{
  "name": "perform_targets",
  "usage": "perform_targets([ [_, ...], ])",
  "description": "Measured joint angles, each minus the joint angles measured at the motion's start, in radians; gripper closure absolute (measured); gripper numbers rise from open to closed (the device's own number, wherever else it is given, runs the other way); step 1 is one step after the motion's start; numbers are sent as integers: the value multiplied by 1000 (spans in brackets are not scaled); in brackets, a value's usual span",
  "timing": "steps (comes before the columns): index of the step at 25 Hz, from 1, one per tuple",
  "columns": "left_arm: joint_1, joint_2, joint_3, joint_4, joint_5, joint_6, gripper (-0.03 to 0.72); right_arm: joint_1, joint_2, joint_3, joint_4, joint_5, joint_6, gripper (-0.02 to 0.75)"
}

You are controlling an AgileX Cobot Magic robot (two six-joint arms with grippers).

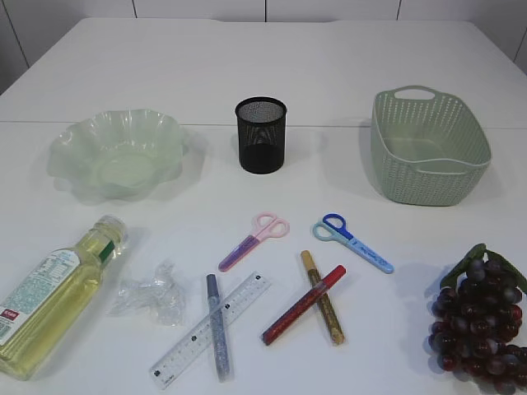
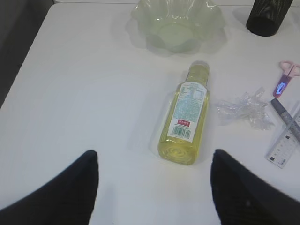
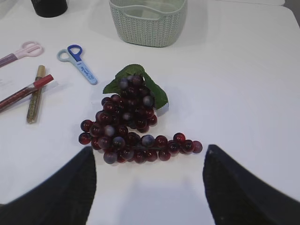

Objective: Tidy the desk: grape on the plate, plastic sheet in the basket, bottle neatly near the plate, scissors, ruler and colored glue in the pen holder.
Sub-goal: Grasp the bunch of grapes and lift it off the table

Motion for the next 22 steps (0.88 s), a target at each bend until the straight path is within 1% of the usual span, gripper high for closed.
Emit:
perform_targets([
  [22,0,0,0,0,0,0,146,0,0,0,0,0,0,191],
])
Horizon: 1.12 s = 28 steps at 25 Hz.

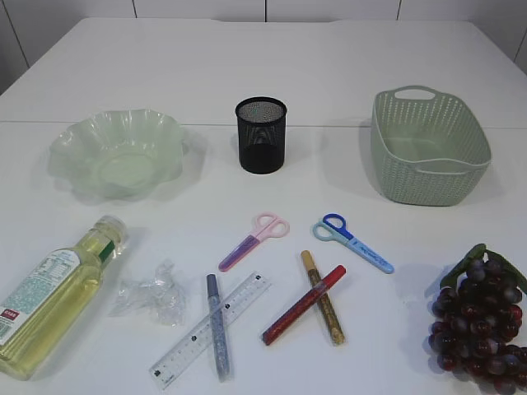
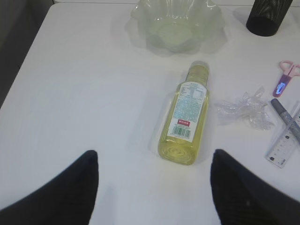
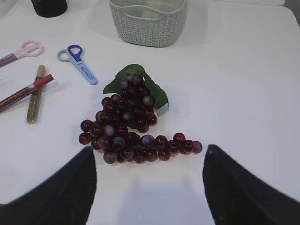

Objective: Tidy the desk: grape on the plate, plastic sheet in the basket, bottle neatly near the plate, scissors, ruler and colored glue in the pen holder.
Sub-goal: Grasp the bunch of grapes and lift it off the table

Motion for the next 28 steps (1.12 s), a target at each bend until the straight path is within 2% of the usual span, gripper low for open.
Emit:
perform_targets([
  [12,0,0,0,-15,0,0,148,0,0,0,-21,0,0,194],
  [17,0,0,0,-20,-2,0,192,0,0,-2,-33,-8,5,226],
  [22,0,13,0,-22,-8,0,220,0,6,-25,-18,-112,32,258],
  [28,0,141,-27,-24,-175,0,222,0,203,-35,65,-143,46,260],
])
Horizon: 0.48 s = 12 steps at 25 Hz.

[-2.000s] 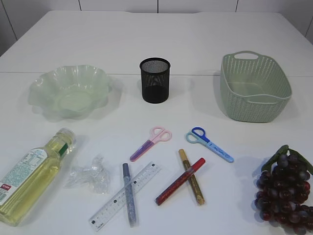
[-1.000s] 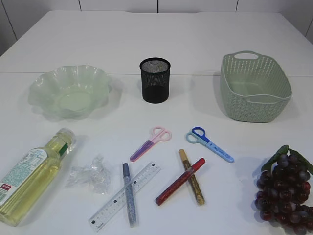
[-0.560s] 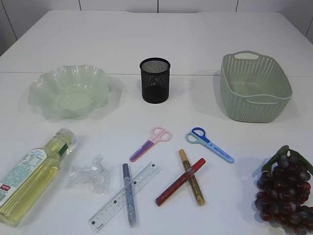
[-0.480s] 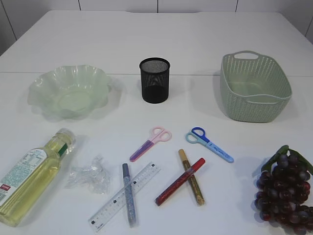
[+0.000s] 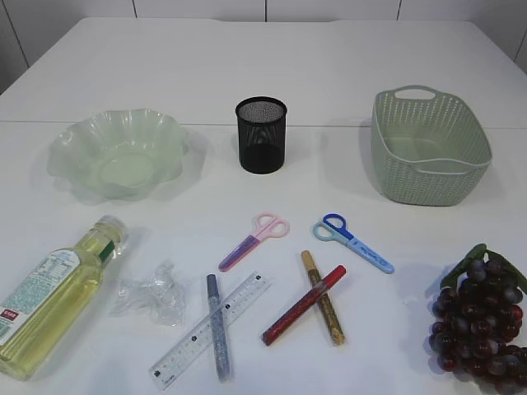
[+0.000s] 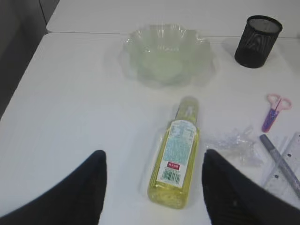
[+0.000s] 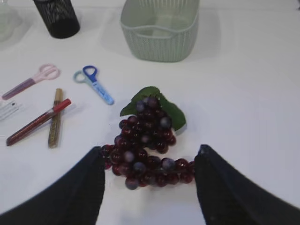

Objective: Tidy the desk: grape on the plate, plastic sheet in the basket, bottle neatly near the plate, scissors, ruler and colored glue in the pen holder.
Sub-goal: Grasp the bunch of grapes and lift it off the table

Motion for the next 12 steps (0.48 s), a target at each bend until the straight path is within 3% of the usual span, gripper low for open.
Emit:
perform_targets([
  [12,0,441,-2,-111,-280,-9,231,0,566,-175,78,-8,147,260],
])
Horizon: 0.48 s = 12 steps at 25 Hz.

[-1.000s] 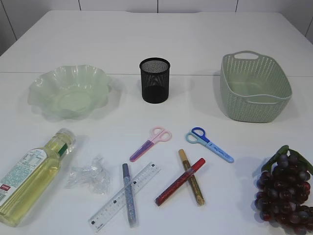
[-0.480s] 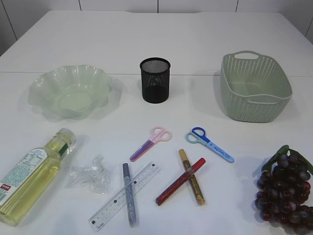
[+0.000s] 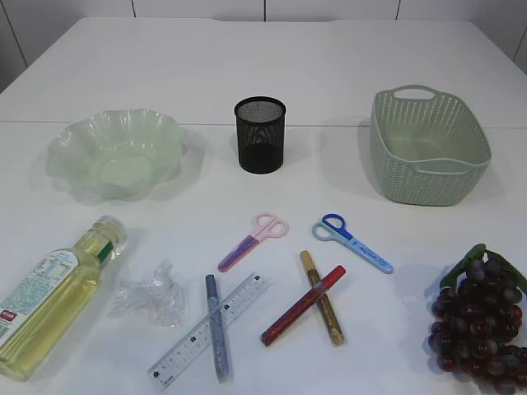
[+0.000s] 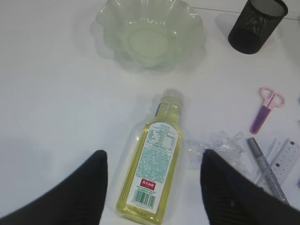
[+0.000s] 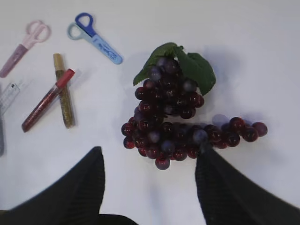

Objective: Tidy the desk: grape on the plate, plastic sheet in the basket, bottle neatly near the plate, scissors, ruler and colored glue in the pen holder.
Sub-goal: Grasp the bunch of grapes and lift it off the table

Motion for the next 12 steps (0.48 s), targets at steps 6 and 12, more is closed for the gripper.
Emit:
perform_targets([
  [6,-33,109,0,-8,-62,-8,231,0,307,-84,2,0,5,260],
  [12,-37,146,0,-45,-15,-8,231,0,583,-177,-30,-26,6,256],
])
